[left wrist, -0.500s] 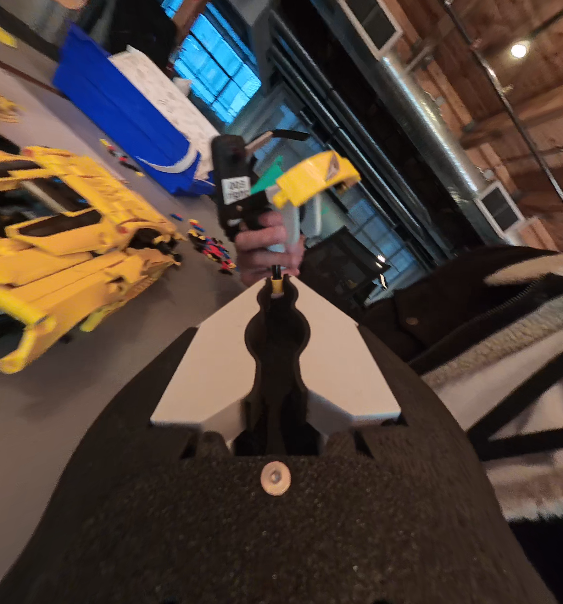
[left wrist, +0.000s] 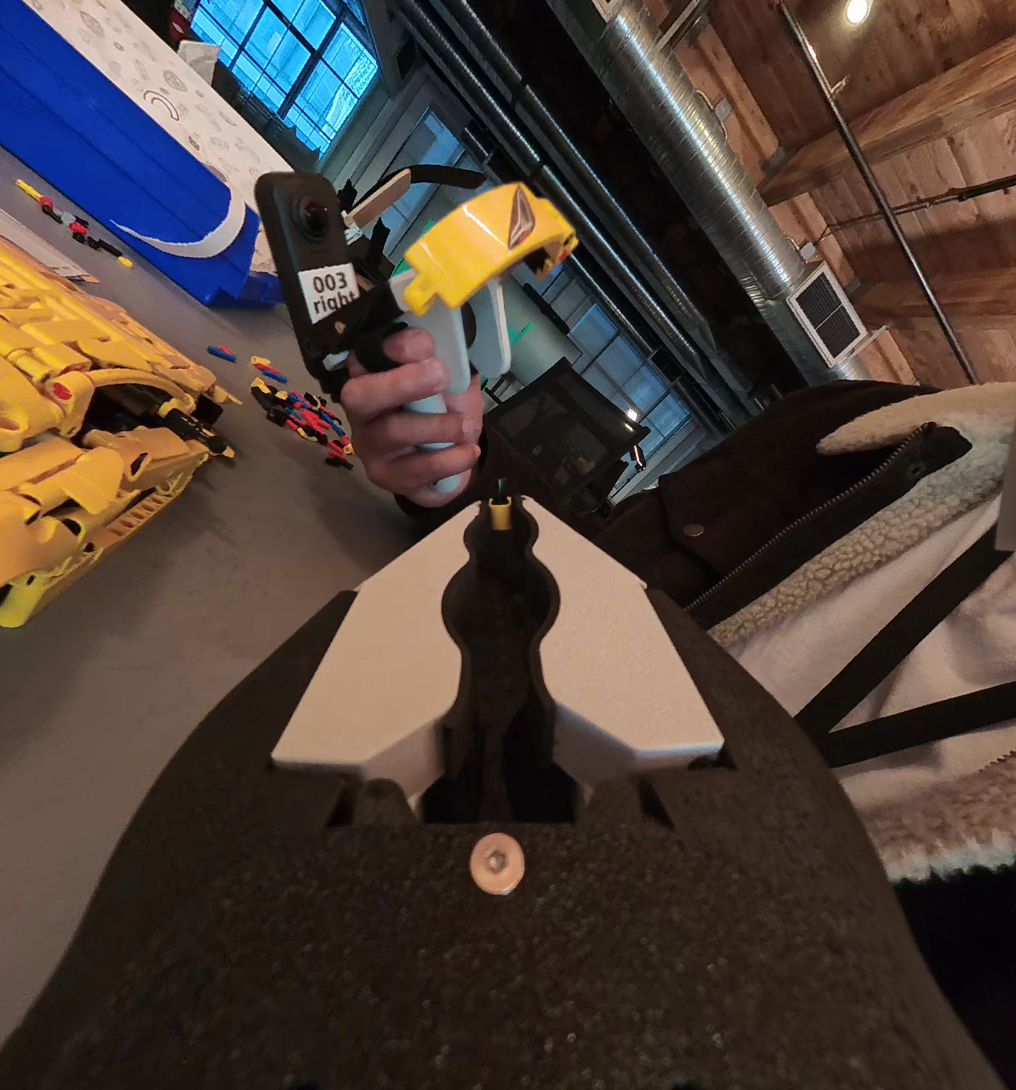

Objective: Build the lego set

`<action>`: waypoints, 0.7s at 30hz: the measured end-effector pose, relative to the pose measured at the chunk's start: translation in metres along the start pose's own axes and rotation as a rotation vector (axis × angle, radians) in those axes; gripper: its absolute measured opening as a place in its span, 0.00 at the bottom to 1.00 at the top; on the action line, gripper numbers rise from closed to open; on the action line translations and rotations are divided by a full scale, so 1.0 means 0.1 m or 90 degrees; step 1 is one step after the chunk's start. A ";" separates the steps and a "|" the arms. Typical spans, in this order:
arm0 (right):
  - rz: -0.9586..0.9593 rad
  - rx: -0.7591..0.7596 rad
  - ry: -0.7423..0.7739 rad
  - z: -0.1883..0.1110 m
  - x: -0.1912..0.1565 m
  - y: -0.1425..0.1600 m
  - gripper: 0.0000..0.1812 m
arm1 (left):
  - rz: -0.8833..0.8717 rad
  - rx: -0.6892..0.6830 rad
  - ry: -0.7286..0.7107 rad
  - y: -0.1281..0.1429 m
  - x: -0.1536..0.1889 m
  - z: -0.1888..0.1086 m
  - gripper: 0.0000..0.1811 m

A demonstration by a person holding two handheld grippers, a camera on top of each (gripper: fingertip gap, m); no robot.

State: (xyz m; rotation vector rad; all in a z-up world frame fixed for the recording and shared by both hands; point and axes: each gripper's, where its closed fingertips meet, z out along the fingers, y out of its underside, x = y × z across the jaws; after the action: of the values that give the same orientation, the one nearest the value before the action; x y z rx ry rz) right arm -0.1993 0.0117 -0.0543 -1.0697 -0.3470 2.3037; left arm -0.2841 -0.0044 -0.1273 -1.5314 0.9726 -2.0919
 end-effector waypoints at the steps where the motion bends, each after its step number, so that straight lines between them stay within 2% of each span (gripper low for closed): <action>1: -0.007 -0.012 0.010 0.01 0.02 0.03 0.01 | 0.000 0.001 -0.001 0.00 0.00 0.00 0.04; 5: -0.026 -0.035 0.015 0.06 0.00 0.08 0.01 | -0.005 0.007 0.002 -0.02 0.00 -0.01 0.04; 7: -0.104 -0.080 0.133 0.06 0.23 0.16 0.01 | -0.007 0.013 0.001 -0.03 -0.01 -0.02 0.04; 11: -0.521 -0.261 0.418 0.01 0.55 0.27 0.01 | -0.001 0.064 -0.039 -0.16 -0.10 -0.13 0.04; 13: -0.662 -0.387 0.519 -0.08 0.72 0.40 0.01 | -0.011 0.112 -0.082 -0.28 -0.22 -0.25 0.04; 15: -0.688 -0.494 0.550 -0.12 0.91 0.61 0.02 | -0.021 0.163 -0.118 -0.40 -0.32 -0.40 0.04; 17: -0.655 -0.589 0.597 -0.24 1.15 0.79 0.02 | -0.030 0.200 -0.146 -0.47 -0.40 -0.51 0.04; 21: -0.547 -0.676 0.668 -0.44 1.46 1.04 0.02 | -0.040 0.216 -0.176 -0.49 -0.48 -0.57 0.04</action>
State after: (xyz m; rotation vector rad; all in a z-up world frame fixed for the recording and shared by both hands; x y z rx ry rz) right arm -0.2813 0.0148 -0.2192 -1.8936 -1.2916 0.5294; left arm -0.3165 0.0788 -0.1346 -1.6273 0.4505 -1.8982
